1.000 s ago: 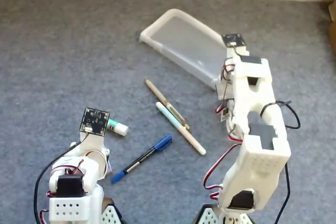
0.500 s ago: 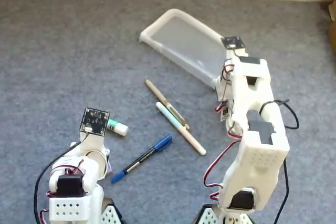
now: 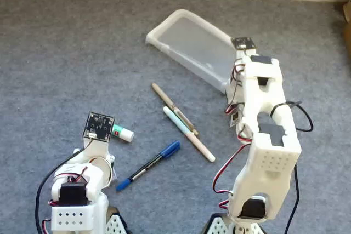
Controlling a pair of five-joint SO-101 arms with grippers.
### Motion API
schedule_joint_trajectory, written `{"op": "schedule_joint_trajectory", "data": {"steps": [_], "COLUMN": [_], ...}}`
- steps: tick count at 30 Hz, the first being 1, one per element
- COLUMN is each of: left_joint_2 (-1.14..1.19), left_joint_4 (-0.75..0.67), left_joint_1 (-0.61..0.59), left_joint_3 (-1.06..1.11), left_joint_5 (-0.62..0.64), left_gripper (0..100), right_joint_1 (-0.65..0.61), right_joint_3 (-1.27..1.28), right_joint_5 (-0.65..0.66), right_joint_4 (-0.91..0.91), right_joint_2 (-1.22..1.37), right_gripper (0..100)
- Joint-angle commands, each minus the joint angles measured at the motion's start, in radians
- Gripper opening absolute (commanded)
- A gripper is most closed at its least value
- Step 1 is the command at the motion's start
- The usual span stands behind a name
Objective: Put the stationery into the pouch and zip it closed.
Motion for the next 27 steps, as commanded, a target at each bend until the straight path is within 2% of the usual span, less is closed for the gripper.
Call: {"op": "schedule_joint_trajectory", "data": {"steps": [1, 16, 21, 27], "left_joint_2": [-0.005, -0.005, -0.005, -0.005], "left_joint_4": [0.005, 0.005, 0.005, 0.005], "left_joint_1": [-0.013, -0.013, -0.013, -0.013], "left_joint_3": [0.021, 0.021, 0.021, 0.021], "left_joint_5": [0.006, 0.006, 0.006, 0.006], "left_gripper": [1, 1, 1, 1], "right_joint_1": [0.013, 0.012, 0.013, 0.013], "right_joint_3": [-0.051, -0.093, -0.087, -0.082], "right_joint_5": [0.005, 0.006, 0.008, 0.008], "right_joint_4": [0.004, 0.001, -0.099, -0.107], "right_joint_2": [-0.016, -0.008, -0.008, -0.008], "right_gripper": [11.7, 11.7, 11.7, 11.4]}}
